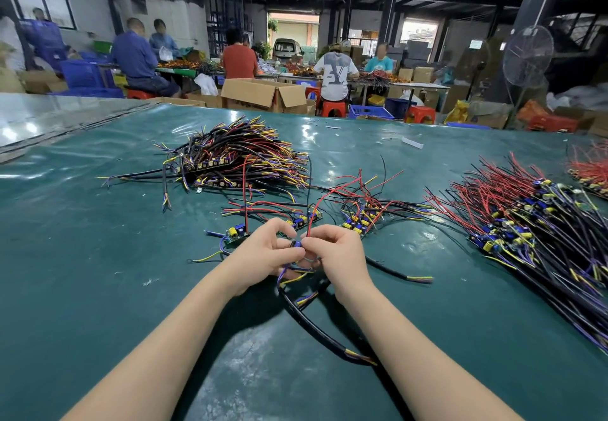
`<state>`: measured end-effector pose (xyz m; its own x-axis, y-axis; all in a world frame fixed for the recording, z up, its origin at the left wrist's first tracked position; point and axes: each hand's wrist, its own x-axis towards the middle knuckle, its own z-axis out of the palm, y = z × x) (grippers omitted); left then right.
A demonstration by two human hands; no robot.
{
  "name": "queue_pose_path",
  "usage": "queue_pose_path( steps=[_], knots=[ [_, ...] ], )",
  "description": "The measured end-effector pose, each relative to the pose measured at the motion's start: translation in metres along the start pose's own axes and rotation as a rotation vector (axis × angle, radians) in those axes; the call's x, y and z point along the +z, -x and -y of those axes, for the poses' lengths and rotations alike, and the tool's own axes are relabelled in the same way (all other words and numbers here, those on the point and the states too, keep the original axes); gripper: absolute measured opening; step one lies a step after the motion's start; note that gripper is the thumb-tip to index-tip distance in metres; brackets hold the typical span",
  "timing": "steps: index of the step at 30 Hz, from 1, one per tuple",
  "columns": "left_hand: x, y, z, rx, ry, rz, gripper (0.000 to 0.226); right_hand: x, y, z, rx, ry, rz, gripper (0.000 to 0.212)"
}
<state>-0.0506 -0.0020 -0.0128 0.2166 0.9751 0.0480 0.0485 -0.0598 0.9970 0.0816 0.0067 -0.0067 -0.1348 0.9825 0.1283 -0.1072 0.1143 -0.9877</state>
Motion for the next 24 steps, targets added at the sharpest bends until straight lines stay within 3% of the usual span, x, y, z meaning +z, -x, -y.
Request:
queue_pose_path(
  steps=[9,17,24],
  knots=[
    [0.001,0.001,-0.001,-0.006,0.014,-0.017,0.019,0.007,0.000,-0.003,0.013,-0.056,-0.056,0.028],
    [0.005,0.004,-0.005,-0.058,0.010,0.110,0.021,-0.011,-0.011,0.000,-0.012,0.017,-0.265,0.032],
    [0.002,0.005,-0.009,-0.098,0.018,0.143,0.018,-0.020,-0.017,0.005,0.156,-0.381,-0.329,0.024]
  ],
)
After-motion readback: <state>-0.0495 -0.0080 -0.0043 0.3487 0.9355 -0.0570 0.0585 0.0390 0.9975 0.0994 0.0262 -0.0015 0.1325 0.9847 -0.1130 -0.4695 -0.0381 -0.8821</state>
